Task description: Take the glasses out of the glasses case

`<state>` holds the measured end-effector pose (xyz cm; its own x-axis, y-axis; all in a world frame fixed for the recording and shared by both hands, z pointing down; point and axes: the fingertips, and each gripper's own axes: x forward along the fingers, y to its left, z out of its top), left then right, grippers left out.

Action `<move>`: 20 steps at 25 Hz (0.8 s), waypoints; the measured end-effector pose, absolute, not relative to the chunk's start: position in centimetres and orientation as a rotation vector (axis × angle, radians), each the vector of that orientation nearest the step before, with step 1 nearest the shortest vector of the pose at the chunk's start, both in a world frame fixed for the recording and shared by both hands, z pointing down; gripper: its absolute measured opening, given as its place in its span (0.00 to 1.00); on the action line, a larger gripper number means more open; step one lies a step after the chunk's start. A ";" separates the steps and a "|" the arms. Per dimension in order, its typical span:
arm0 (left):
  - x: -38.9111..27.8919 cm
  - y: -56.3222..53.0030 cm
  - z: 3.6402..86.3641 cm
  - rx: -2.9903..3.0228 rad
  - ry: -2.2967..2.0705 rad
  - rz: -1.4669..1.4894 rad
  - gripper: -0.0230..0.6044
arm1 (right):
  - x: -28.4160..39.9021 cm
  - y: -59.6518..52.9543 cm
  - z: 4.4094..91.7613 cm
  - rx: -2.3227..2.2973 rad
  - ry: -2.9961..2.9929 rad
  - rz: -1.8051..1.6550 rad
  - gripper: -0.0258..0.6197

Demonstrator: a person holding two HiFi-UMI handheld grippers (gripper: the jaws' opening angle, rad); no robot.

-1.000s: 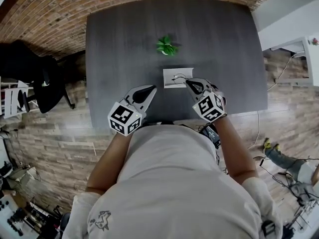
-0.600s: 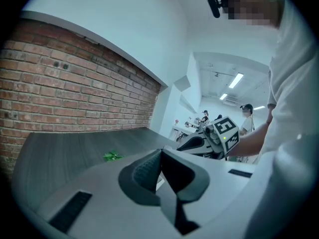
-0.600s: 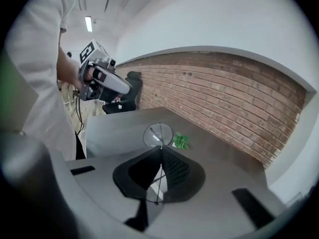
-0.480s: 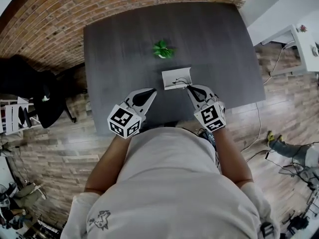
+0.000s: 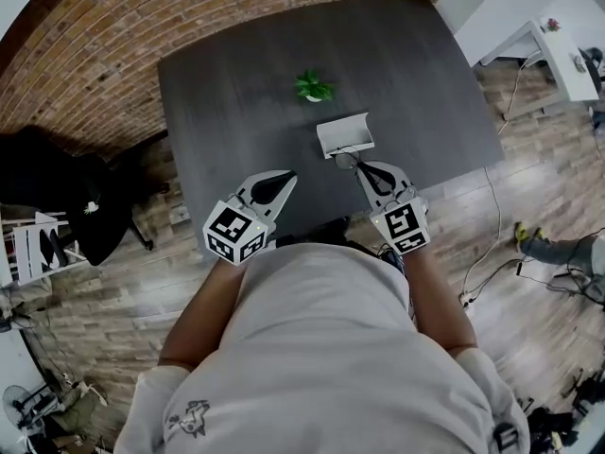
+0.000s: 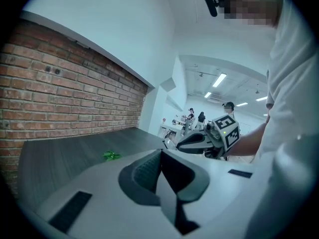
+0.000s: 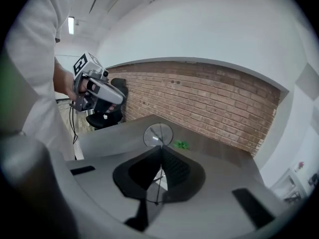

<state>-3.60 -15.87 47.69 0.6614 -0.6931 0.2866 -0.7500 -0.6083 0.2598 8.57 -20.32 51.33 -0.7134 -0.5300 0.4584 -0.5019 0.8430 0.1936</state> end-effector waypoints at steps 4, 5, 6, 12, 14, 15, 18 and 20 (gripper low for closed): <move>-4.9 -13.9 47.5 2.551 -1.100 0.220 0.05 | 7.7 -17.8 50.9 0.808 -2.502 -0.078 0.06; -5.2 -13.4 47.4 2.559 -1.088 0.222 0.05 | 7.5 -17.2 50.7 0.822 -2.500 -0.078 0.06; -5.5 -12.9 47.3 2.567 -1.077 0.224 0.05 | 7.2 -16.6 50.6 0.835 -2.497 -0.078 0.06; -7.1 -10.3 47.3 2.625 -1.000 0.245 0.05 | 6.2 -13.1 49.6 0.936 -2.486 -0.076 0.06; -7.7 -9.6 47.1 2.643 -0.977 0.245 0.05 | 5.8 -12.1 49.3 0.968 -2.486 -0.070 0.06; -7.8 -9.3 47.0 2.651 -0.966 0.245 0.05 | 5.7 -11.6 49.3 0.987 -2.489 -0.062 0.06; -7.9 -8.4 46.8 2.669 -0.936 0.242 0.05 | 5.6 -10.1 49.0 1.021 -2.493 -0.039 0.06; -7.7 -7.8 46.6 2.674 -0.918 0.237 0.05 | 5.6 -9.1 48.8 1.031 -2.489 -0.031 0.06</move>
